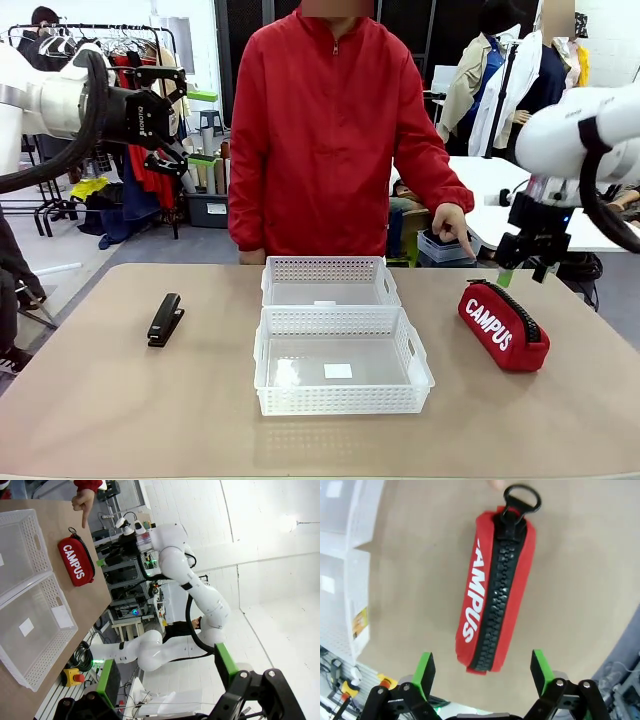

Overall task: Distribute items into two baskets.
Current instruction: Pick up the Pencil pouch that the person points to, then move the picked Pencil pouch towards the Organizing basket indicated by the person, stopping as directed.

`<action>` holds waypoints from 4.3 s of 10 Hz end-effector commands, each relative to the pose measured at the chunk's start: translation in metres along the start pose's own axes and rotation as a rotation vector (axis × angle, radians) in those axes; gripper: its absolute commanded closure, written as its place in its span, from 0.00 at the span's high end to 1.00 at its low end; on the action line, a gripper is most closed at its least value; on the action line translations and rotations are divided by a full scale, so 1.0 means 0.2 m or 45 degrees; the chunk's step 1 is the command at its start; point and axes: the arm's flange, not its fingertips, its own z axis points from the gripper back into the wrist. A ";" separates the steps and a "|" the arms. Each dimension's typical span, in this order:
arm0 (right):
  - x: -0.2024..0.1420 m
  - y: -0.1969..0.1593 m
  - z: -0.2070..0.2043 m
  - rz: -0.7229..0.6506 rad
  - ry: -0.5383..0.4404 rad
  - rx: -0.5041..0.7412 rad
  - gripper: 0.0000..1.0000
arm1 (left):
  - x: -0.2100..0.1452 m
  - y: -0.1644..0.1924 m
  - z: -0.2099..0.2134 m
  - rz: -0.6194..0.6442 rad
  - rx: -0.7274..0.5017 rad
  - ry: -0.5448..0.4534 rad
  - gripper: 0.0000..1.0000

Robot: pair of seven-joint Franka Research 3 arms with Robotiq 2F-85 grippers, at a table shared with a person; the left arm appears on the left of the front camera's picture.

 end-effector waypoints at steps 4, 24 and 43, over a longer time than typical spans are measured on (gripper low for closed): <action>-0.04 -0.03 -0.22 -0.102 -0.044 -0.084 1.00 | 0.00 -0.01 0.00 0.004 -0.003 -0.001 1.00; 0.07 0.20 0.49 -0.149 -0.114 0.141 0.00 | 0.00 -0.01 0.00 0.004 -0.003 -0.001 1.00; 0.06 0.51 1.40 -0.214 -0.257 -0.056 0.00 | 0.00 -0.01 0.00 0.004 -0.003 -0.001 1.00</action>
